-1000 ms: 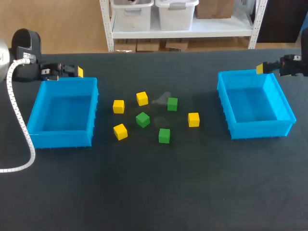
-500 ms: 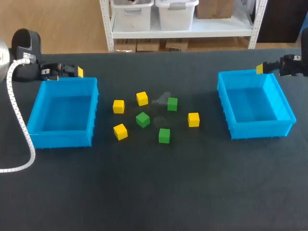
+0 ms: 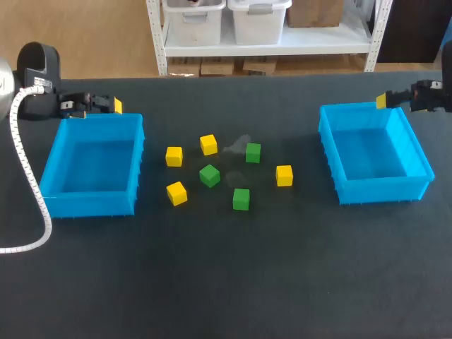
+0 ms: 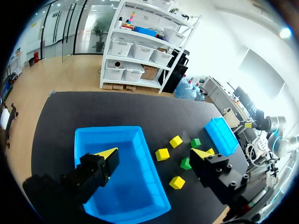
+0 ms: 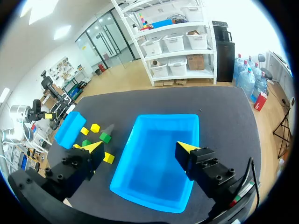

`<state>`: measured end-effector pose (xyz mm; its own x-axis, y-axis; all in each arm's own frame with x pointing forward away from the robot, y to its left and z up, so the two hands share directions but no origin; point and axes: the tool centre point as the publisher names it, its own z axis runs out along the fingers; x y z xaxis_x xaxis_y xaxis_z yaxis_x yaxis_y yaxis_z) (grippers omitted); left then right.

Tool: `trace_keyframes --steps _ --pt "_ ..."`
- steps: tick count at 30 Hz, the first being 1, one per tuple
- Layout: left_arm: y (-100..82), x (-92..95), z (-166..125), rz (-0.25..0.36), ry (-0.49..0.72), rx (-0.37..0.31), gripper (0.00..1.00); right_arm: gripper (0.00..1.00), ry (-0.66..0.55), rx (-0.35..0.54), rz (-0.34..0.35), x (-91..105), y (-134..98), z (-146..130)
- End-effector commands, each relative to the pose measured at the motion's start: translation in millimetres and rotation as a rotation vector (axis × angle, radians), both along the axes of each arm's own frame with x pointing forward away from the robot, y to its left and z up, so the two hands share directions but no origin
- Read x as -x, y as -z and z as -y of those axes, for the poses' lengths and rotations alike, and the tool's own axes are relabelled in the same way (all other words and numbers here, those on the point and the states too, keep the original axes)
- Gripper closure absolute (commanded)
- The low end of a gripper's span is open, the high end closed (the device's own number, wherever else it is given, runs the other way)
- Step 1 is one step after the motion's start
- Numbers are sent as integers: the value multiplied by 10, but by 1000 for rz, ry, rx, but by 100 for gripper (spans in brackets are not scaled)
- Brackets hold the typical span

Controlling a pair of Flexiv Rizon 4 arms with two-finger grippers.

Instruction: Put the green cubes in the right bin and the yellow cubes in the left bin.

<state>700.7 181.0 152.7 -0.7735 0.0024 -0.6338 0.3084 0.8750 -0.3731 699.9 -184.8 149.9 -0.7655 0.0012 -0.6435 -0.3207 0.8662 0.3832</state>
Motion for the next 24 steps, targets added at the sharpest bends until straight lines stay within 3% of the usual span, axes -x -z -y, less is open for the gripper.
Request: trace_keyframes --steps 1,9,24 --pt "17 3 -19 6 5 8 0 0 -19 13 3 -42 -36 -19" --pt "17 3 -19 6 5 8 0 0 -106 145 14 -336 -243 -331" --pt "17 3 -19 6 5 8 0 0 -273 389 -48 -541 -403 -1156"
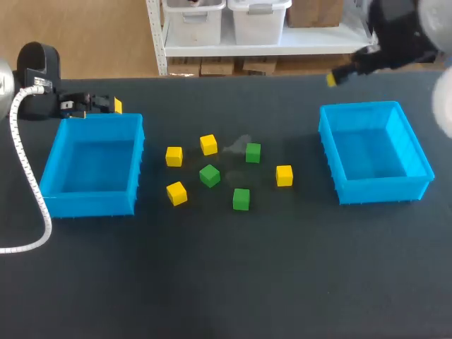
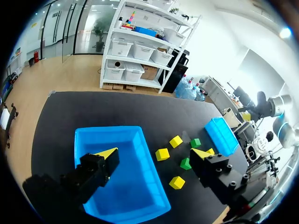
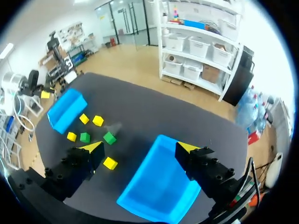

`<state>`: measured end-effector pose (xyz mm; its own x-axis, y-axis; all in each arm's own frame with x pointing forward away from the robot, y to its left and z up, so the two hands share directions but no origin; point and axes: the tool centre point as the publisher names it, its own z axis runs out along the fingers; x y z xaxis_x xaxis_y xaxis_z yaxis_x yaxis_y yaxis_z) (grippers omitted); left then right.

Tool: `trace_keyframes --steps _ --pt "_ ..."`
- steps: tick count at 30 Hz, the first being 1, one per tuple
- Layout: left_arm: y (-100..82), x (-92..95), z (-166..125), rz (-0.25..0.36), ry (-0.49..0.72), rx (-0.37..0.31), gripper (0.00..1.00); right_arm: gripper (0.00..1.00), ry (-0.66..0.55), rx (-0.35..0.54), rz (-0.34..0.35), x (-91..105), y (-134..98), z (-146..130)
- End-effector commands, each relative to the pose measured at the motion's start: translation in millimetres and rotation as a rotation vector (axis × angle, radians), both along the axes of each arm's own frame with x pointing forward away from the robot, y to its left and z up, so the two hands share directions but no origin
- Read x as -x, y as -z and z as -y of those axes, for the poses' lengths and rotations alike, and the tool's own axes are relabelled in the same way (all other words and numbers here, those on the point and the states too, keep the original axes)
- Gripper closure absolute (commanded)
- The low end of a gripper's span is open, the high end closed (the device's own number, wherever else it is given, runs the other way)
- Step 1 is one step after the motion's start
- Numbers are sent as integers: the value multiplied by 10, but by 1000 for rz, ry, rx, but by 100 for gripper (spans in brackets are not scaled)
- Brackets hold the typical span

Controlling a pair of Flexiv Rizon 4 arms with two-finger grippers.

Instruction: Put the green cubes in the right bin and the yellow cubes in the left bin.

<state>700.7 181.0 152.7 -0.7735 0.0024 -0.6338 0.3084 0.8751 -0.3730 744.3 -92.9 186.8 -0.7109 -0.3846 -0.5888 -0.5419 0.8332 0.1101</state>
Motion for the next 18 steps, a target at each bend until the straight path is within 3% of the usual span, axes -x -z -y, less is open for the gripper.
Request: trace_keyframes --steps 1,10,18 --pt "17 3 -19 6 5 8 0 0 -22 98 -49 -103 -42 -302" --pt "17 3 -19 6 5 8 0 0 -130 221 -89 -100 89 -780" --pt "17 3 -19 6 5 8 0 0 -179 325 -108 -106 286 -991"
